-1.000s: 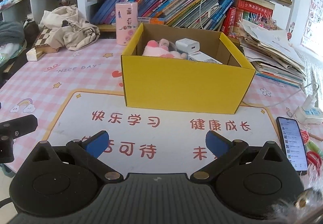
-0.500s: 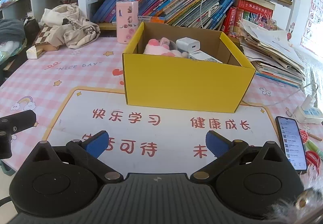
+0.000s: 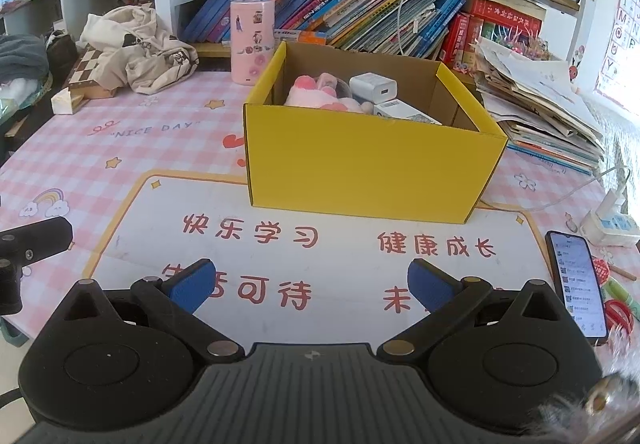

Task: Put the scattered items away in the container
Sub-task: 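Lift both tools out of the yellow box and pull back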

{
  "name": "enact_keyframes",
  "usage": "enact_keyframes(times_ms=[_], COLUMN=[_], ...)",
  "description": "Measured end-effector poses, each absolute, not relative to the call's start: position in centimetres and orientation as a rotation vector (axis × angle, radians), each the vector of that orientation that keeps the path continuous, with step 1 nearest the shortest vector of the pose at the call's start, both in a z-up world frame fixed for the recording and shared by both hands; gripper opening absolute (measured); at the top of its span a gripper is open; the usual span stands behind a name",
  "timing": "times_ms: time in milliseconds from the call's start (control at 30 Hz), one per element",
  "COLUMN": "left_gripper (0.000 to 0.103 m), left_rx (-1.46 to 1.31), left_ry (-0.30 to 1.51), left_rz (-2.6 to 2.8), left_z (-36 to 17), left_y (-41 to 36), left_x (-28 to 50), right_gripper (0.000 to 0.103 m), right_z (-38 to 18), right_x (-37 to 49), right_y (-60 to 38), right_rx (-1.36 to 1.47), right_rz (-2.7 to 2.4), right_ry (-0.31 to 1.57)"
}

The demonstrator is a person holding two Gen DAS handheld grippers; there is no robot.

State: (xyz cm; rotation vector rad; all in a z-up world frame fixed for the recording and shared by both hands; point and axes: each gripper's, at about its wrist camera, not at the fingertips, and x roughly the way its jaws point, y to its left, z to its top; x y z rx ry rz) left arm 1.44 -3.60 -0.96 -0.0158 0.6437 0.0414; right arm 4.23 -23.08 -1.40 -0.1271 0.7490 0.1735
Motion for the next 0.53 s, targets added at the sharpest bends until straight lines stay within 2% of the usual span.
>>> enact_keyframes(times_ms=[533], left_gripper=[0.103], left_rx=[-0.178], left_ry=[0.667], left_rz=[0.019], left_z=[-1.9], left_y=[-2.0], left_x=[1.6], right_gripper=[0.103], right_z=[-1.6], right_x=[4.4], right_y=[-23.1], right_rx=[-0.139], right_rz=[0.171], right_ry=[0.764])
